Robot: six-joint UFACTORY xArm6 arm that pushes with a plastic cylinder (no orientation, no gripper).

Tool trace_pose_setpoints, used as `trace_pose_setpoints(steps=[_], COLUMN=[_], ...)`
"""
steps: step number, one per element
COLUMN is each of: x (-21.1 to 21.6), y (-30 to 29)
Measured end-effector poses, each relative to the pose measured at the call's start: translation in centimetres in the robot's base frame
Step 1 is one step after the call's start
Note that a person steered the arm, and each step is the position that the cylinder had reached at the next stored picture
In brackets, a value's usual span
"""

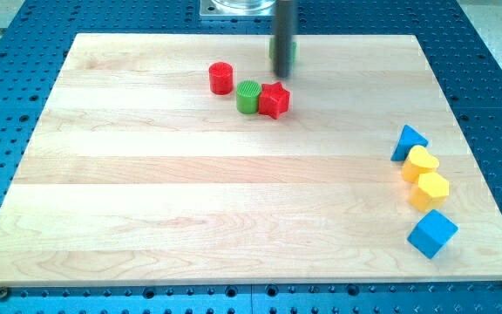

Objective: Push the green star into the green circle

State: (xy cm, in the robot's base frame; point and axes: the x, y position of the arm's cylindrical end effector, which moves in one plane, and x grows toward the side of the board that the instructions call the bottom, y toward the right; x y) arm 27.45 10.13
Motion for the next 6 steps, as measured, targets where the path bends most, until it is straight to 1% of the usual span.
trace_pose_setpoints(steps=[1,2,3,4,5,6], x=[-3.0,-5.3,-4.4,-3.9,-3.5,0.4], y=[3.6,-0.2,-7.7,-12.1,-18.3,-15.9])
